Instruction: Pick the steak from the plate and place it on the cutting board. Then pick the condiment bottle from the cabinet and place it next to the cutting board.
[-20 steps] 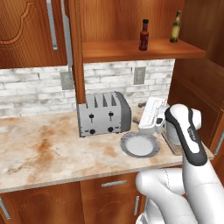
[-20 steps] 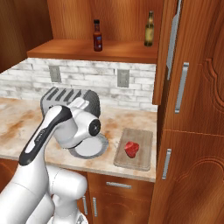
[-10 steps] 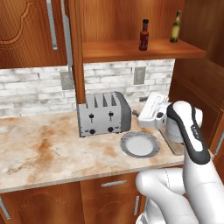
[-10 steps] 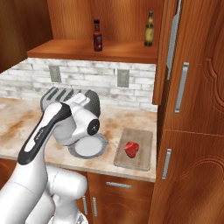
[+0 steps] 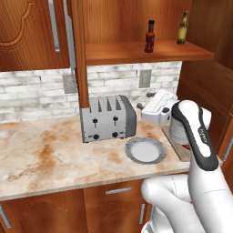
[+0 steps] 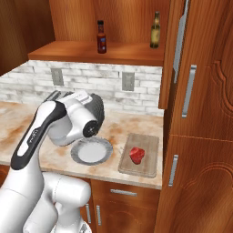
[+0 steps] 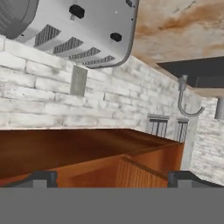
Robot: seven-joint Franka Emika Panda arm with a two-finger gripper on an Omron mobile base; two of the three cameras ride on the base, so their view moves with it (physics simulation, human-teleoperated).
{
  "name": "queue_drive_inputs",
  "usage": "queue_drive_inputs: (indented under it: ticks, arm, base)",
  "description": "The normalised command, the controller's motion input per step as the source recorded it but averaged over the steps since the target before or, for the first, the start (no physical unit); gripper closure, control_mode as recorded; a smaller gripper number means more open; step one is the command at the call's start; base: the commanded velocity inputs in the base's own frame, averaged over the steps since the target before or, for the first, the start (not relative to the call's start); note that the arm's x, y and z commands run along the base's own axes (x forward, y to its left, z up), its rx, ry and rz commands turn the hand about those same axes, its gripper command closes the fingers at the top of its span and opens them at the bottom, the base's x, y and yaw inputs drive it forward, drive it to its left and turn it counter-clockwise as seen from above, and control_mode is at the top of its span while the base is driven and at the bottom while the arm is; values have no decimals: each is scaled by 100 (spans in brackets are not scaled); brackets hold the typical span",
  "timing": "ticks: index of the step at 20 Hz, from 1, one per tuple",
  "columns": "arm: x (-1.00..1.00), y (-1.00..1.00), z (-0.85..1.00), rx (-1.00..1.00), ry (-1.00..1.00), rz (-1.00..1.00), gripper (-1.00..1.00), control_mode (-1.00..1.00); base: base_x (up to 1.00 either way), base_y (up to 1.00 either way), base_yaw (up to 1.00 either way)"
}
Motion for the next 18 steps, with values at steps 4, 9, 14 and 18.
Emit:
queue_drive_inputs:
  ticks: [4, 9, 14, 18]
  arm:
    - [0, 0, 47, 11, 6, -4, -100, -100]
    - [0, 0, 42, 10, 5, -2, -100, -100]
    - [0, 0, 39, 6, 4, 0, -100, -100]
    - [0, 0, 32, 0, 1, -1, -100, -100]
  base:
    - [0, 0, 0]
    - [0, 0, 0]
    - [0, 0, 0]
    - [0, 0, 0]
